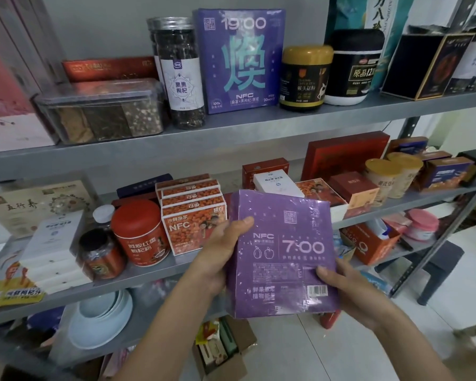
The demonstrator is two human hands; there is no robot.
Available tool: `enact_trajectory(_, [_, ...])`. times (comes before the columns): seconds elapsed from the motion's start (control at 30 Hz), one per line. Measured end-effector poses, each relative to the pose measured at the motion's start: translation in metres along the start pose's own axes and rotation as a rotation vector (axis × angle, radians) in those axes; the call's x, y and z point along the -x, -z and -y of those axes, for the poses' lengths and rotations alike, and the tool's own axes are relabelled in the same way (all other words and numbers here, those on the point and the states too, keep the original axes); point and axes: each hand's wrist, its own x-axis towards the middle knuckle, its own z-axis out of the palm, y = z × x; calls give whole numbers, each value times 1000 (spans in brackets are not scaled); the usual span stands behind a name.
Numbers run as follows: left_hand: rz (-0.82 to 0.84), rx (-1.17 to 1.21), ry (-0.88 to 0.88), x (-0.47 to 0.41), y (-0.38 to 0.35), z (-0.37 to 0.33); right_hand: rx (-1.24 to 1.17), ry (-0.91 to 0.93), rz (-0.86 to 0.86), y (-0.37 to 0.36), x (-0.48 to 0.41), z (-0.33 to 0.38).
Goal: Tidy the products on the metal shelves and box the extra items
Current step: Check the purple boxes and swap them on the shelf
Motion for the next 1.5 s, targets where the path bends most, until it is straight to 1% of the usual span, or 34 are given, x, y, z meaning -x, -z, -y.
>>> enact_trajectory(0.03, [11,2,2,-1,-2,2,-61,-12,44,4,1,-4])
enact_trajectory(0.07, [19,5,0,-2,-5,3,-93,4,47,5,1,-9])
enact_trajectory(0.2, [-12,29,-7,-1,-13,5,-111,80,-91,2,0,-16])
enact_trajectory(0.27, [-66,-50,-14,0,-17,6,-96,105,-129,2,1,-13])
enact_trajectory(0.33, [-113,-207,-31,0,-18,11,-45,139,-157,1,3,-9])
enact_trajectory(0.4, [-126,-328,-56,2,-21,18,-4,152,-175,1,6,-5])
enact_trajectory(0.5, [-202,-324,-107,3,-23,29,39,140,-174,-2,9,0])
enact_trajectory(0.6, [-279,-289,-120,-2,-24,31,48,137,-186,-5,10,3])
enact_trajectory(0.73, [-280,-310,-128,-5,-22,29,37,152,-219,-9,11,6])
enact_trajectory(0.8, [-268,-347,-142,-6,-24,26,41,186,-254,-12,11,8])
enact_trajectory(0.87, [-298,-482,-215,-5,-30,24,75,251,-322,-17,11,11])
enact_trajectory(0.9, [-339,-560,-265,-4,-34,23,157,299,-379,-20,11,12])
enact_trajectory(0.93, [-363,-596,-319,-1,-39,22,295,358,-451,-22,10,13])
enact_trajectory(0.97, [-337,-593,-363,4,-45,21,466,417,-530,-25,9,13])
enact_trajectory(1.0, [-254,-561,-381,9,-51,20,632,487,-605,-28,7,11])
enact_trajectory(1.07, [-46,-427,-347,19,-65,14,879,642,-728,-40,2,5])
enact_trajectory(1.1, [14,-332,-335,21,-70,12,981,701,-796,-47,1,3])
enact_trajectory(1.13, [24,-246,-341,21,-73,8,1061,741,-847,-54,-1,0])
enact_trajectory(1.17, [-8,-176,-351,21,-76,4,1110,768,-867,-59,-1,-4])
enact_trajectory(1.23, [-111,-66,-338,20,-80,-4,1154,830,-861,-69,-1,-5])
enact_trajectory(1.3, [-189,-12,-309,16,-80,-6,1240,895,-836,-74,-3,-5])
enact_trajectory(1.33, [-206,-5,-308,15,-78,-7,1287,923,-784,-74,-3,-7])
enact_trajectory(1.37, [-210,-7,-322,12,-74,-9,1307,940,-689,-73,-2,-7])
enact_trajectory(1.4, [-203,-19,-344,10,-69,-13,1259,923,-570,-71,-2,-6])
enact_trajectory(1.43, [-185,-37,-371,8,-62,-16,1130,862,-444,-67,-1,-1])
enact_trajectory(1.47, [-150,-61,-399,6,-54,-21,969,760,-345,-62,-2,6])
enact_trajectory(1.5, [-101,-93,-428,5,-45,-27,830,681,-314,-54,-6,16])
